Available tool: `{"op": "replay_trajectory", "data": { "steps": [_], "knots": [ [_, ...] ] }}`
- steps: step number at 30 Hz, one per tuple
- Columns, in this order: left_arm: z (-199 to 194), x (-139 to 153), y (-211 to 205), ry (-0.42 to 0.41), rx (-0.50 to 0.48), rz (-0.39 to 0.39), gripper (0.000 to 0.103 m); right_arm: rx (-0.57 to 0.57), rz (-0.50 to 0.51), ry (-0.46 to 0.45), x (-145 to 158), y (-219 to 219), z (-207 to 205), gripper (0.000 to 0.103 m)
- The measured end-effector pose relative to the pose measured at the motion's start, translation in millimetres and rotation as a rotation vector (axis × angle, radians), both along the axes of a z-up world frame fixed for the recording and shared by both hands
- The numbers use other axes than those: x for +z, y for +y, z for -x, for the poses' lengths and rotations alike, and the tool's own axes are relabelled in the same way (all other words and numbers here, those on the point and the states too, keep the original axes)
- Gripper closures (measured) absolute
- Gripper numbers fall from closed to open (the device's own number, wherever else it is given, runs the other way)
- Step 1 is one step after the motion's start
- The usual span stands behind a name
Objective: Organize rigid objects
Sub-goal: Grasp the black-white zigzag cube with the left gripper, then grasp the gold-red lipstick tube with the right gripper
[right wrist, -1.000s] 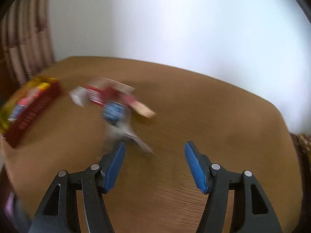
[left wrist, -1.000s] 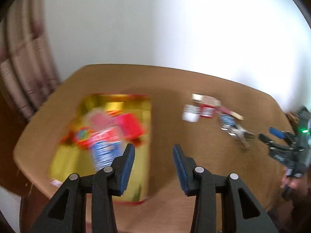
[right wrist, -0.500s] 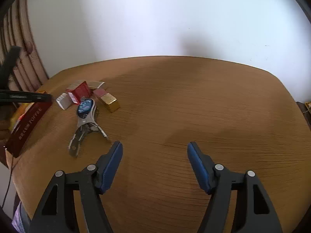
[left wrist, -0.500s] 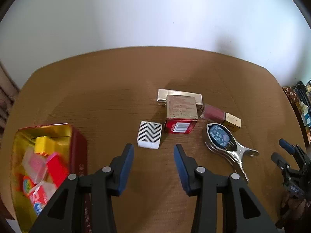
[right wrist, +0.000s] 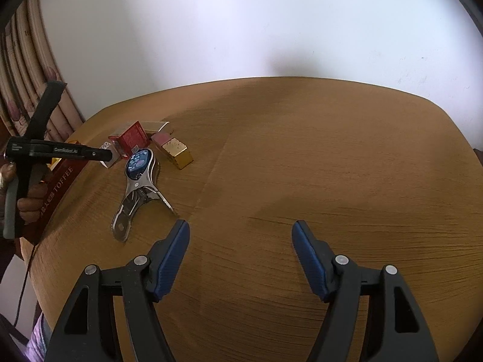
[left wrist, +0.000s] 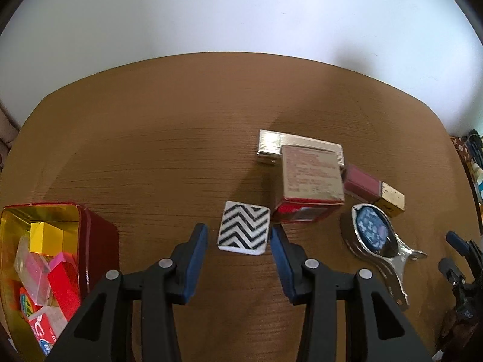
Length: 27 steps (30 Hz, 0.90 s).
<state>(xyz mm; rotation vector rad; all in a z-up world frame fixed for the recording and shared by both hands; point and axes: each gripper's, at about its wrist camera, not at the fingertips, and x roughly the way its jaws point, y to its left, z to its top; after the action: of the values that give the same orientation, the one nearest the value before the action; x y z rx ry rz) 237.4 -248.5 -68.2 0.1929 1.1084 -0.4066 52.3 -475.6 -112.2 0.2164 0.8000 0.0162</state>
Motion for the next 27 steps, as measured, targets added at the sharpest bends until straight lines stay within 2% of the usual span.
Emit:
{"op": "replay_trajectory", "data": {
  "steps": [2,3,5,8,10,16,19,21,22,24,27],
  "knots": [
    [3,-3,3,0.001,0.006,0.005,0.063,0.002,-0.001,0.012,-2,0,-2,0.035],
    [3,-5,4,0.009,0.01,0.018,0.072,0.003,-0.001,0.015,-2,1,-2,0.035],
    [9,-4,10,-0.01,0.021,0.045,0.072,0.004,-0.001,0.017,-3,1,-3,0.035],
    [28,0,11,-0.049,0.022,0.015,0.072,0.003,-0.006,0.014,-3,1,-3,0.035],
    [48,4,14,-0.058,0.02,0.025,0.072,0.011,-0.019,0.008,-2,0,-4,0.035],
    [64,12,21,-0.027,0.022,0.069,0.072,0.129,-0.08,-0.017,18,4,-25,0.035],
    [65,16,26,-0.003,0.023,0.096,0.072,0.236,-0.042,-0.029,32,17,-45,0.036],
    [82,18,32,0.004,0.023,0.099,0.072,0.295,0.023,-0.025,37,28,-60,0.036],
    [88,21,35,0.01,0.018,0.106,0.072,0.339,0.044,-0.017,38,33,-68,0.041],
    [99,23,37,0.013,0.015,0.11,0.072,0.378,0.097,0.004,37,41,-81,0.044],
    [107,26,35,0.013,0.001,0.104,0.072,0.435,0.113,0.031,36,45,-97,0.044]
  ]
}}
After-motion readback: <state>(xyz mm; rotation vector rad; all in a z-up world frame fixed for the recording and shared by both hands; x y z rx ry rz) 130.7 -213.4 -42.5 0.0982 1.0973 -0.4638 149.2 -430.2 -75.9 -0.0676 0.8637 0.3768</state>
